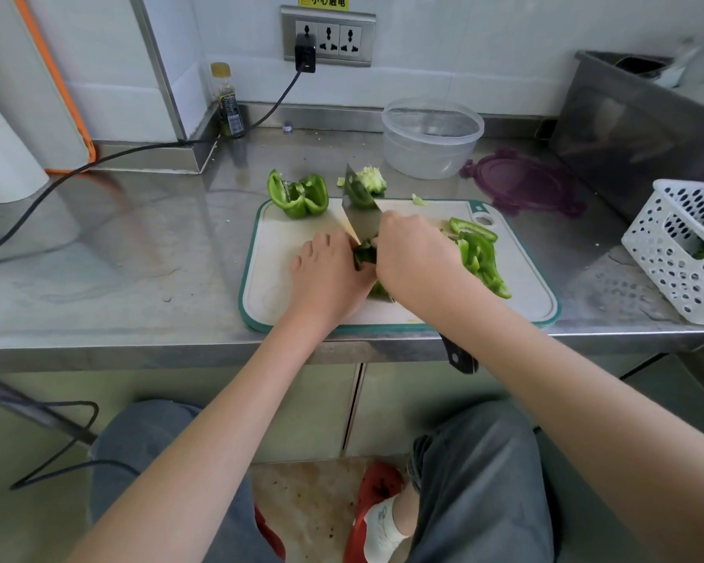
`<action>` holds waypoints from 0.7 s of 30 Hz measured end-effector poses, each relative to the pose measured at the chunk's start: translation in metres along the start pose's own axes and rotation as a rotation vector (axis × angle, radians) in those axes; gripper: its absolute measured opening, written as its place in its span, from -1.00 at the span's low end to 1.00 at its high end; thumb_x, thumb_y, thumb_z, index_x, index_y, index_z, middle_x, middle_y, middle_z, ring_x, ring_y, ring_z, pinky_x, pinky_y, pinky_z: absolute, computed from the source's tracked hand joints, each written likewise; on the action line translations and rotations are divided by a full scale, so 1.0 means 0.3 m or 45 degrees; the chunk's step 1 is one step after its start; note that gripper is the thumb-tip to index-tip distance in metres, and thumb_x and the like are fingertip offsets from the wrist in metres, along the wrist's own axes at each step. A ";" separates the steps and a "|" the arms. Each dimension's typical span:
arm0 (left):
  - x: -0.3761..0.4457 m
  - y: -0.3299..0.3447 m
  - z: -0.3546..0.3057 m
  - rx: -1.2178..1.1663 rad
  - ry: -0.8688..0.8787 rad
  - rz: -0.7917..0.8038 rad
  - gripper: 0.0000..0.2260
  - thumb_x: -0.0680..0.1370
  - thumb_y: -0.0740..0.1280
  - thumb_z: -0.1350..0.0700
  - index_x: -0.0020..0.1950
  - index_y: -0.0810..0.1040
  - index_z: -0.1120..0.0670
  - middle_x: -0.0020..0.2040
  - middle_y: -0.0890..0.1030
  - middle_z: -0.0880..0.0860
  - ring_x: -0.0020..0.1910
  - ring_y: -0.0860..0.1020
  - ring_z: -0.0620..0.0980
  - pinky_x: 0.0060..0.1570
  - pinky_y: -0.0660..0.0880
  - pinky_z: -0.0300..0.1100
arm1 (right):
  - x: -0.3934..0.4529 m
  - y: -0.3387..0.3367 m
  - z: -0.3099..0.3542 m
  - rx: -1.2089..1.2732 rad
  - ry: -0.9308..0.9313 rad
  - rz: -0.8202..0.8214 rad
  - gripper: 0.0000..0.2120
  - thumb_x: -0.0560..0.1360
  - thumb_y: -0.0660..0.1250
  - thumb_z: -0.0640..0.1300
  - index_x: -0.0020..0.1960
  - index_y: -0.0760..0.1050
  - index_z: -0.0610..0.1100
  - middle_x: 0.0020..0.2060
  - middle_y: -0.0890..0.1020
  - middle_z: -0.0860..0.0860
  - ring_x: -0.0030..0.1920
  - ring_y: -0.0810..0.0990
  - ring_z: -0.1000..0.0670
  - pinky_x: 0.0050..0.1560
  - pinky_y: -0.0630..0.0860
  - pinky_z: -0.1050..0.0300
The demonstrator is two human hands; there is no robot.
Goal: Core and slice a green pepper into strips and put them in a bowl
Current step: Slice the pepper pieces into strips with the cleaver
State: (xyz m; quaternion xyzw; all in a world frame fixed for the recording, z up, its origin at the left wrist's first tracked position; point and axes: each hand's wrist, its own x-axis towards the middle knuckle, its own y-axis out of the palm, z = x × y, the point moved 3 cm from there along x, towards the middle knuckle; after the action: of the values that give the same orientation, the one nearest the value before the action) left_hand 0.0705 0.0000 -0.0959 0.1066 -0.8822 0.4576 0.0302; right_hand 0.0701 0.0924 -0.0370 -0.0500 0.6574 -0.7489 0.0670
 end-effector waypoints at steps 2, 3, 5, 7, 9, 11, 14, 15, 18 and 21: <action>0.001 0.001 0.000 0.014 0.003 0.019 -0.71 0.51 0.23 0.00 0.19 0.42 0.07 0.18 0.44 0.10 0.23 0.35 0.13 0.17 0.23 -0.06 | 0.011 -0.011 -0.017 0.047 -0.027 0.048 -0.88 0.56 0.14 -0.28 0.05 0.42 -0.21 -0.25 0.48 -0.09 -0.09 0.60 -0.18 -0.25 0.44 0.05; 0.002 0.002 0.000 0.007 0.000 0.026 -0.70 0.50 0.23 0.00 0.20 0.42 0.07 0.18 0.44 0.10 0.23 0.35 0.13 0.16 0.22 -0.06 | 0.019 -0.022 -0.020 0.081 -0.066 0.052 -0.91 0.56 0.14 -0.27 -0.03 0.41 -0.18 -0.30 0.44 -0.08 -0.10 0.60 -0.20 -0.25 0.44 0.04; 0.002 -0.001 -0.002 -0.018 0.001 0.021 -0.71 0.49 0.24 0.01 0.18 0.42 0.06 0.16 0.45 0.08 0.21 0.36 0.11 0.12 0.22 -0.08 | 0.025 -0.038 -0.013 0.119 -0.137 0.017 -0.90 0.56 0.13 -0.26 -0.09 0.39 -0.16 -0.27 0.43 -0.09 -0.06 0.60 -0.23 -0.24 0.44 0.02; 0.002 -0.005 -0.002 -0.048 0.010 0.007 -0.76 0.48 0.25 0.02 0.12 0.43 0.05 0.12 0.48 0.04 0.18 0.37 0.10 0.05 0.20 -0.10 | 0.025 -0.038 0.002 0.112 -0.148 0.008 -0.92 0.56 0.14 -0.27 -0.09 0.36 -0.15 -0.21 0.46 -0.11 -0.04 0.60 -0.21 -0.29 0.41 0.05; 0.001 -0.007 -0.002 -0.081 0.014 0.000 -0.78 0.49 0.26 0.01 0.09 0.44 0.06 0.10 0.51 0.02 0.16 0.38 0.09 0.00 0.19 -0.11 | 0.027 -0.022 0.007 0.052 -0.087 0.048 -0.92 0.55 0.17 -0.30 0.00 0.37 -0.16 -0.13 0.51 -0.12 -0.06 0.60 -0.17 -0.43 0.33 0.12; 0.004 -0.004 -0.003 -0.078 0.009 0.002 -0.79 0.52 0.24 0.02 0.10 0.45 0.06 0.11 0.52 0.03 0.17 0.37 0.10 0.01 0.19 -0.09 | 0.029 -0.005 -0.007 0.027 -0.025 0.070 -0.83 0.54 0.16 -0.32 0.13 0.38 -0.22 -0.18 0.46 -0.08 -0.15 0.56 -0.14 -0.49 0.26 0.15; 0.008 0.005 -0.007 -0.009 -0.003 -0.025 -0.80 0.56 0.18 0.07 0.14 0.46 0.08 0.15 0.53 0.07 0.19 0.36 0.14 0.07 0.20 -0.07 | 0.029 -0.002 -0.024 0.054 0.022 0.061 -0.80 0.55 0.12 -0.32 0.15 0.37 -0.24 -0.28 0.42 -0.09 -0.21 0.53 -0.12 -0.50 0.26 0.15; 0.008 0.007 -0.010 -0.002 -0.014 -0.035 -0.80 0.57 0.17 0.09 0.15 0.46 0.09 0.15 0.53 0.09 0.19 0.36 0.15 0.07 0.20 -0.06 | 0.029 -0.006 -0.019 0.055 0.023 0.063 -0.79 0.54 0.12 -0.33 0.16 0.37 -0.24 -0.22 0.48 -0.12 -0.21 0.53 -0.12 -0.50 0.25 0.15; 0.005 0.007 -0.013 -0.040 -0.035 -0.057 -0.80 0.56 0.16 0.13 0.15 0.47 0.10 0.16 0.53 0.11 0.20 0.37 0.17 0.08 0.21 -0.07 | 0.025 -0.011 0.003 0.046 -0.001 0.044 -0.75 0.53 0.13 -0.35 0.20 0.38 -0.26 0.00 0.55 -0.15 -0.09 0.59 -0.16 -0.50 0.24 0.17; 0.003 0.011 -0.012 -0.026 -0.028 -0.081 -0.79 0.57 0.16 0.13 0.17 0.47 0.11 0.15 0.54 0.11 0.18 0.39 0.18 0.05 0.22 -0.05 | 0.010 -0.002 -0.017 0.053 -0.015 0.056 -0.77 0.54 0.12 -0.33 0.18 0.39 -0.25 -0.12 0.49 -0.11 -0.21 0.55 -0.12 -0.51 0.26 0.16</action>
State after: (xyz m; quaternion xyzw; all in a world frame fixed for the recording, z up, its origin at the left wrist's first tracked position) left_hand 0.0688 0.0048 -0.0963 0.1393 -0.8833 0.4463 0.0362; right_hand 0.0663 0.0971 -0.0371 -0.0385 0.6424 -0.7603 0.0885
